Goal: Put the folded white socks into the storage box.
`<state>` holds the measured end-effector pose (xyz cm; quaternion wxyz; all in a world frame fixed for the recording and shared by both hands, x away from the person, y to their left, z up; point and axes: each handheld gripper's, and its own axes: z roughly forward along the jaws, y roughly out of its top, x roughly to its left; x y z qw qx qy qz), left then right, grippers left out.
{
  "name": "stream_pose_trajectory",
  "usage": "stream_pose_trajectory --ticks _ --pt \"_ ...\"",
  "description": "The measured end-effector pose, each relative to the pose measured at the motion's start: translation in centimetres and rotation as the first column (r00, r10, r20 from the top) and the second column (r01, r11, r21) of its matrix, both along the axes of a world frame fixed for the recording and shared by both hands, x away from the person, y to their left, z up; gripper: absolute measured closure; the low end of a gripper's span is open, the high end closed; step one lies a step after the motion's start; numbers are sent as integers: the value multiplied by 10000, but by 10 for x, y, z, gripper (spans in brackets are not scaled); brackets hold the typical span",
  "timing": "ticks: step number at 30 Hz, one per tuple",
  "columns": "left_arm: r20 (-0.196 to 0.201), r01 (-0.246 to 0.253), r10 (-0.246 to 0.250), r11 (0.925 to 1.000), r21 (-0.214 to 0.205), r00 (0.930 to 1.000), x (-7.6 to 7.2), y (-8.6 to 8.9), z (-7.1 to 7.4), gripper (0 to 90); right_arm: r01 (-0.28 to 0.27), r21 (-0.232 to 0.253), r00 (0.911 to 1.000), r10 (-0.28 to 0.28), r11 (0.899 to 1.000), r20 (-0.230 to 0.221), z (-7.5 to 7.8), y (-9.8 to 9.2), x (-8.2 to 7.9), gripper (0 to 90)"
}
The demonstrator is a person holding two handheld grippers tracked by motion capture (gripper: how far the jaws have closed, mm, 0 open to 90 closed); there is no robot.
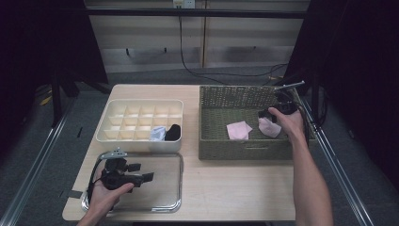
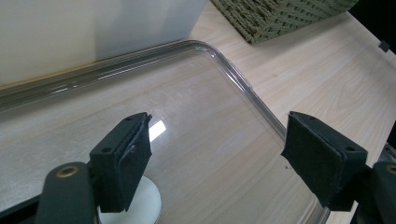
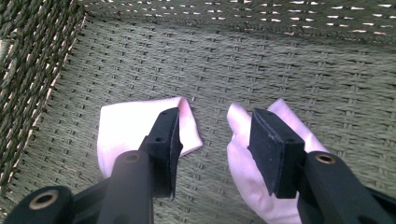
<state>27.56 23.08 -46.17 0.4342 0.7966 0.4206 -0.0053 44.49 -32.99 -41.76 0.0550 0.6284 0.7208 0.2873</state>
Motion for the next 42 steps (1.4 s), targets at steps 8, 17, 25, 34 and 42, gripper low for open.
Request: stream_pose_trajectory --ticks 8,17,25,34,42 --pt "2 187 -187 9998 113 9998 -2 -1 -3 209 397 -247 9958 -416 9989 -810 -16 -1 18 496" --pt "11 339 -339 9992 189 9994 -3 -2 -3 209 553 -759 9849 -669 9956 -1600 -31 -2 23 496" --pt "-30 394 -394 9989 266 9992 -3 -3 -5 209 711 -1027 9684 -934 9922 -2314 -38 -2 28 658" --pt "60 421 -422 9988 239 9991 -3 -7 -5 219 1219 -298 9728 -1254 9921 -1948 -31 -6 26 840" --pt "9 231 -231 9992 339 9997 -1 -5 -6 229 1124 413 9820 -1046 9928 -1574 -23 -6 24 840"
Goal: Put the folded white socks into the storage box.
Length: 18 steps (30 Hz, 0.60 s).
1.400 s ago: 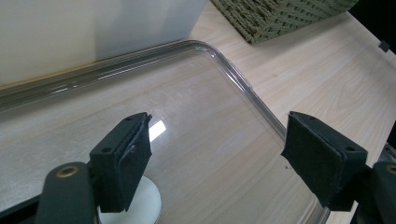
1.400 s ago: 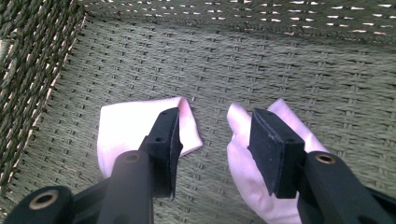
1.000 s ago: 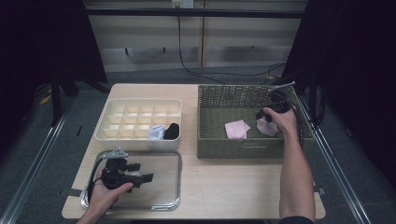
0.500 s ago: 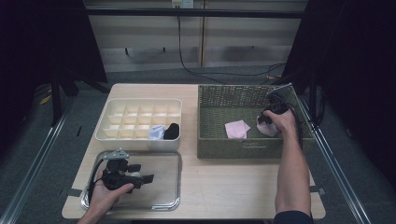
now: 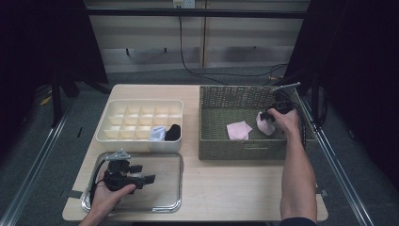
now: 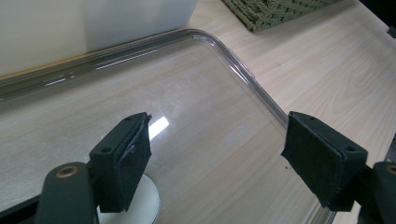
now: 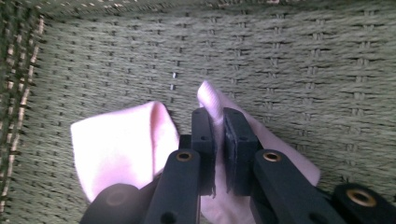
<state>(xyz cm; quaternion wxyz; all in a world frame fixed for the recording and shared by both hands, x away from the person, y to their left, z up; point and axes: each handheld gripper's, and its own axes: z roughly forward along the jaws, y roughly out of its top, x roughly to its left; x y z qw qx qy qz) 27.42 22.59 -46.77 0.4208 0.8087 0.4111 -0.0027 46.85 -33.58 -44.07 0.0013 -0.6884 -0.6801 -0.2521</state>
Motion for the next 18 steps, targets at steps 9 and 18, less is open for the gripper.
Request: stream_pose_trajectory --ticks 9,18 --pt "27 74 -75 9999 115 10000 1 0 1 230 -79 302 9994 68 9995 343 14 -5 -6 844" --pt "-50 -278 278 9996 48 9996 5 4 -2 235 -455 463 9963 419 9979 749 30 0 -17 844"
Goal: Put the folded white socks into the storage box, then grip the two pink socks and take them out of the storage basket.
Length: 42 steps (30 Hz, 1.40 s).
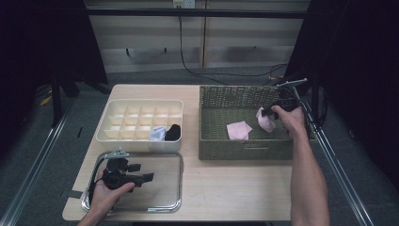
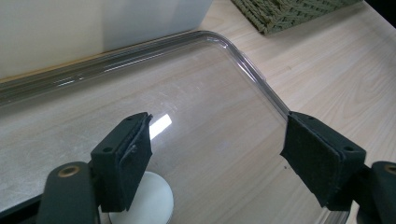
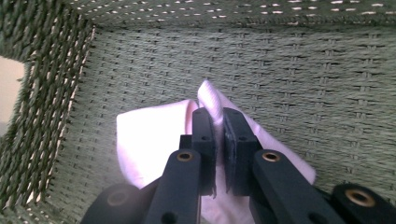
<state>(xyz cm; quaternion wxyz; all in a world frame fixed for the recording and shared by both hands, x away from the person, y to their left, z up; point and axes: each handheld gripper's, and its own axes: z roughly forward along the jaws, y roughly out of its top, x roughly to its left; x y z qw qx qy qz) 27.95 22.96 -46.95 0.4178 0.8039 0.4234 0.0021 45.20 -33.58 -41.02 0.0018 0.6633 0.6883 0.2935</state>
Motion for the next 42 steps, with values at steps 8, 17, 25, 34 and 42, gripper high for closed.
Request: stream_pose_trajectory --ticks 8,17,25,34,42 --pt "-13 118 -118 9999 122 9999 1 -2 -1 235 -115 475 9984 89 9988 556 10 -2 -10 843" --pt "62 94 -95 9998 173 9999 -2 -1 1 235 -304 672 9962 247 9973 832 15 4 -22 843" --pt "149 145 -148 9997 191 9998 -2 -2 1 232 -564 915 9901 439 9942 1333 25 9 -33 843" --pt "-19 201 -200 9993 330 9998 -1 -2 -3 225 -735 1404 9845 494 9874 1680 33 14 -44 843" --pt "-30 205 -204 9990 385 9998 -1 -4 -4 225 -1088 1685 9748 719 9797 2113 45 21 -56 843"
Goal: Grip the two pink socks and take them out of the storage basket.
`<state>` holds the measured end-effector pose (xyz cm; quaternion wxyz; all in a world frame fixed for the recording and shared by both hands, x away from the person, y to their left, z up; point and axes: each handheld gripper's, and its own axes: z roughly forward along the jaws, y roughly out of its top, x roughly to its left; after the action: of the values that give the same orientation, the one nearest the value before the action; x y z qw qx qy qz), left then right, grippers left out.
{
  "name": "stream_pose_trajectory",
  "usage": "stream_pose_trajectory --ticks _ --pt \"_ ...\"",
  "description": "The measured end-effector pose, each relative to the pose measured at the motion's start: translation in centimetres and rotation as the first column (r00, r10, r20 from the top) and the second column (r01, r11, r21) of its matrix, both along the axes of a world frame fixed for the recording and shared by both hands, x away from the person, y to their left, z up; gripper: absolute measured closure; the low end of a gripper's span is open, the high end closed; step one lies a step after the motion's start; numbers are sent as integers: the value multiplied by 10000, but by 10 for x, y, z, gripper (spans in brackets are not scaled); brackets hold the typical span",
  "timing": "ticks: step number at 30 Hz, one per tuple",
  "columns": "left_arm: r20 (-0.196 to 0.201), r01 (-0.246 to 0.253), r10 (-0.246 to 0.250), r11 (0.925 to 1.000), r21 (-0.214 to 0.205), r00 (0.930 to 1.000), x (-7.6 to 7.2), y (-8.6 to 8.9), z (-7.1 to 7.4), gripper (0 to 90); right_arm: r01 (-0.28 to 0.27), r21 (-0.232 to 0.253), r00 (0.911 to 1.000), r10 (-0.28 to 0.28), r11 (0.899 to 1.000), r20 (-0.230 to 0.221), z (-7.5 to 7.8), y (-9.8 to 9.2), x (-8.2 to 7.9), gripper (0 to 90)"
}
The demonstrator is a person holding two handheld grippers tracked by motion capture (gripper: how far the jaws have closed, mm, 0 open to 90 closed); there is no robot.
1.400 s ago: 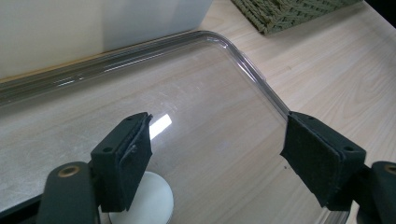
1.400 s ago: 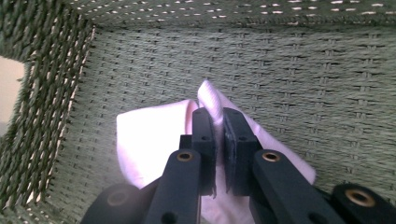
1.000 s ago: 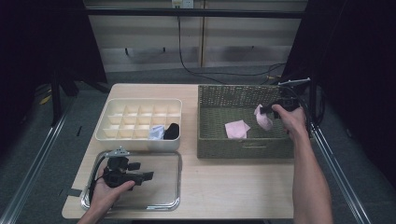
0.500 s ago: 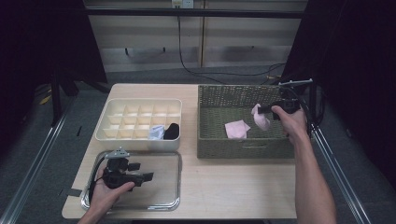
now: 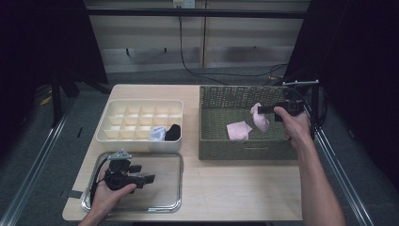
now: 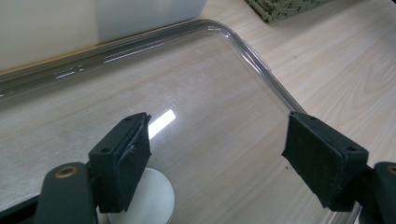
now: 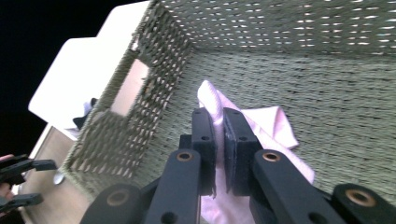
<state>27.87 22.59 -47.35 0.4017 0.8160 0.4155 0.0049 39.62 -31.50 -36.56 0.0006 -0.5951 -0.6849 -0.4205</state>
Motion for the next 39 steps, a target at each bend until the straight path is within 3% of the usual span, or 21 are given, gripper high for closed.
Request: stream_pose_trajectory --ticks 12,14,15,17,22,28,33,39 --pt "124 -92 95 9997 -209 9999 -4 1 3 225 -579 216 9982 576 9981 135 10 12 -10 840" --pt "-137 -32 25 9990 -448 9999 -3 -1 2 225 -601 316 9980 595 9977 200 13 14 -13 840" --pt "-129 -42 38 9996 -293 9999 -3 -3 2 225 -594 366 9980 586 9976 219 15 14 -14 840" --pt "98 81 -82 9999 151 9999 -5 -8 3 231 -597 482 9979 585 9971 264 17 14 -16 841" --pt "181 324 -325 9995 26 9993 -5 -13 6 231 -608 448 9974 589 9971 412 21 13 -21 841" --pt "250 109 -104 9997 -199 9996 -3 -15 11 241 -671 556 9960 636 9962 630 29 18 -32 841" --pt "262 175 -171 9997 -146 9995 0 -24 18 240 -871 650 9928 811 9941 886 36 25 -42 841" --pt "746 583 -559 9979 -298 9956 0 -41 34 247 -1054 767 9894 969 9915 1080 42 32 -53 842"
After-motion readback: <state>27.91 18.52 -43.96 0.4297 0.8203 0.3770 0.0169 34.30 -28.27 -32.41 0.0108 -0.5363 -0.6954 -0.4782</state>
